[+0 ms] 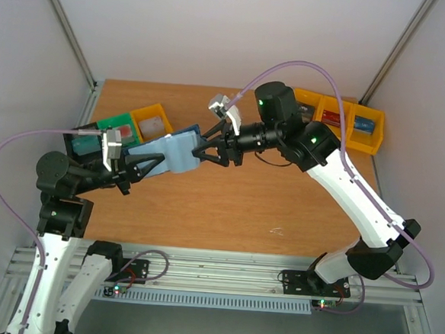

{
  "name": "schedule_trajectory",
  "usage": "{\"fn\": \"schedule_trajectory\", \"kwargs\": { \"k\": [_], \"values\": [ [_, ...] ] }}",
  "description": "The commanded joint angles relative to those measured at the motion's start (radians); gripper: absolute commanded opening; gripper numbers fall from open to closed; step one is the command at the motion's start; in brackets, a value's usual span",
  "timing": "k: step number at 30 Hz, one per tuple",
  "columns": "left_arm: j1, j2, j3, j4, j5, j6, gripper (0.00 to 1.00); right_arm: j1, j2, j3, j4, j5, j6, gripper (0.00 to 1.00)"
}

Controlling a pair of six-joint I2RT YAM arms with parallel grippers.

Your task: Take the credit cards out of the card holder

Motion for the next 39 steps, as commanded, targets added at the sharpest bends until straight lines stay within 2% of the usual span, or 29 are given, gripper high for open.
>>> {"fn": "schedule_trajectory", "kwargs": {
  "k": [1, 6, 13, 15, 17, 19, 21, 22, 23, 24, 25, 27, 28, 30, 34, 39],
  "values": [
    [-0.004, -0.011, -0.002, 0.076, 0.058, 0.057, 0.01, 0.014, -0.029, 0.011, -0.036, 0.086, -0.033, 0.45],
    [-0.006, -0.011, -0.001, 0.075, 0.075, 0.095, 0.01, 0.069, 0.007, 0.026, -0.011, 0.118, -0.055, 0.45],
    [-0.017, -0.023, -0.02, 0.064, 0.059, 0.1, 0.01, 0.129, 0.064, 0.052, 0.044, 0.03, -0.07, 0.54],
    [-0.019, -0.023, -0.029, 0.077, 0.049, 0.084, 0.01, 0.134, 0.064, 0.046, 0.051, 0.022, -0.067, 0.53],
    [-0.019, -0.024, -0.04, 0.086, 0.049, 0.067, 0.01, 0.134, 0.061, 0.04, 0.055, 0.009, -0.058, 0.44],
    [-0.019, -0.024, -0.048, 0.087, 0.039, 0.062, 0.02, 0.134, 0.06, 0.033, 0.065, -0.007, -0.044, 0.29],
    [-0.019, -0.023, -0.052, 0.079, 0.029, 0.062, 0.02, 0.133, 0.059, 0.032, 0.066, -0.01, -0.028, 0.08],
    [-0.019, -0.023, -0.052, 0.069, 0.023, 0.064, 0.02, 0.134, 0.059, 0.031, 0.064, -0.001, -0.022, 0.02],
    [-0.019, -0.025, -0.052, 0.056, 0.02, 0.069, 0.03, 0.134, 0.059, 0.029, 0.06, 0.006, -0.02, 0.01],
    [-0.019, -0.027, -0.05, 0.041, 0.02, 0.074, 0.05, 0.134, 0.059, 0.027, 0.051, 0.014, -0.019, 0.01],
    [-0.019, -0.029, -0.048, 0.02, 0.024, 0.084, 0.14, 0.134, 0.058, 0.025, 0.043, 0.028, -0.018, 0.01],
    [-0.019, -0.036, -0.039, -0.044, 0.039, 0.106, 0.4, 0.134, 0.051, 0.016, 0.031, 0.06, -0.017, 0.01],
    [-0.019, -0.04, -0.033, -0.084, 0.047, 0.135, 0.49, 0.134, 0.045, 0.011, 0.027, 0.078, -0.014, 0.01],
    [-0.019, -0.047, -0.023, -0.152, 0.07, 0.181, 0.59, 0.134, 0.032, -0.001, 0.019, 0.106, -0.012, 0.01],
    [-0.019, -0.04, -0.033, -0.197, 0.109, 0.24, 0.64, 0.134, 0.034, 0.01, 0.0, 0.12, -0.003, 0.01],
    [-0.037, -0.007, -0.034, -0.201, -0.022, 0.251, 0.64, 0.135, 0.052, 0.03, 0.009, 0.136, 0.014, 0.01]
  ]
}}
